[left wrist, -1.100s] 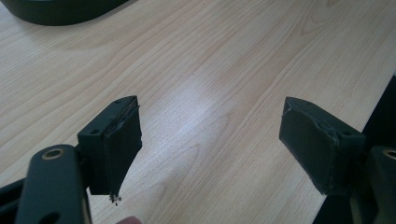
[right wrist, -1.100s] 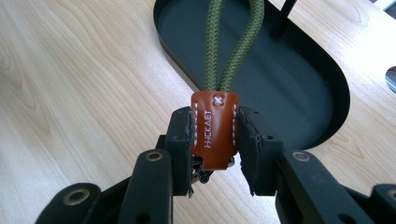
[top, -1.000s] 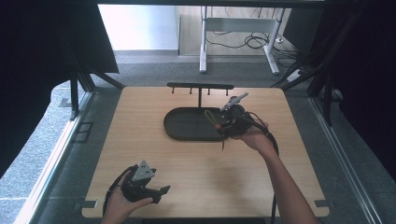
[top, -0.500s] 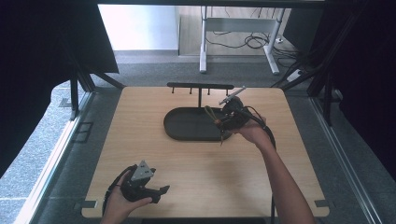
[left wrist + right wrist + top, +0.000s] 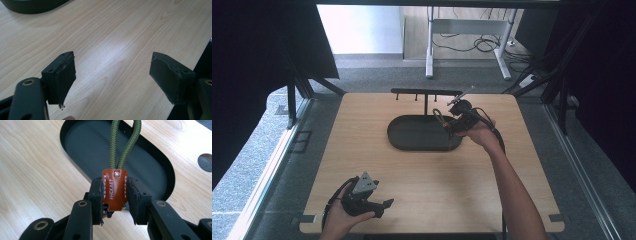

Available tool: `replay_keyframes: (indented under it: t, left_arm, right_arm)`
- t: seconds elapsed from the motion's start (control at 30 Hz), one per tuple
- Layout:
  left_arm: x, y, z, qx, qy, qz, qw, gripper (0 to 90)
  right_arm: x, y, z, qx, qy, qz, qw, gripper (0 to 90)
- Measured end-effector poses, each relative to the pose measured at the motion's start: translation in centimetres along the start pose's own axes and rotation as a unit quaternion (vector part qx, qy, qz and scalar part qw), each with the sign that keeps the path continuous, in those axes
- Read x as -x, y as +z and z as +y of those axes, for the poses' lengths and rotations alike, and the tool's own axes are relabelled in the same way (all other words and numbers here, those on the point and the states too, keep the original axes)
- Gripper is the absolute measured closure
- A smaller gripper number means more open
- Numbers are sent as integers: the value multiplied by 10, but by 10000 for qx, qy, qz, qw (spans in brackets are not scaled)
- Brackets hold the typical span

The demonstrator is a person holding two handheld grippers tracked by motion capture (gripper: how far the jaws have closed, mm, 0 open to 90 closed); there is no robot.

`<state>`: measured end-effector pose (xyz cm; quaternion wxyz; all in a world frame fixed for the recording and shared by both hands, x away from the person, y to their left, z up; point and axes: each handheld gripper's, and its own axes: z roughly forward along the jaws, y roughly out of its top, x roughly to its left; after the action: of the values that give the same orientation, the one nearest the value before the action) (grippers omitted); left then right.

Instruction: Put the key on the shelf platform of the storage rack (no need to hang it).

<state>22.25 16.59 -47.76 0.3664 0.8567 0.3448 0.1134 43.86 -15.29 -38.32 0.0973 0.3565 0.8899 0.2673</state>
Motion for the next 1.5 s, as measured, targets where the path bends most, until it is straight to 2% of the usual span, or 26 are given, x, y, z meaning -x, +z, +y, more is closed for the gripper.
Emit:
replay_keyframes:
  t: [0.57, 0.9, 1.33, 1.5]
  left_arm:
    - [-2, -1, -1, 27, -10, 3, 10000, 215]
    - [-2, -2, -1, 76, -12, 26, 10000, 218]
    - [-1, -2, -1, 133, 3, 24, 9999, 220]
    - [-1, 0, -1, 90, 9, 10, 10000, 220]
  right_arm:
    - [11, 13, 17, 51, 130, -32, 9999, 672]
    - [21, 31, 20, 85, 215, -80, 9997, 672]
    - [34, 62, 8, 22, 434, -175, 9989, 672]
    - [36, 73, 1, -60, 441, -181, 9988, 672]
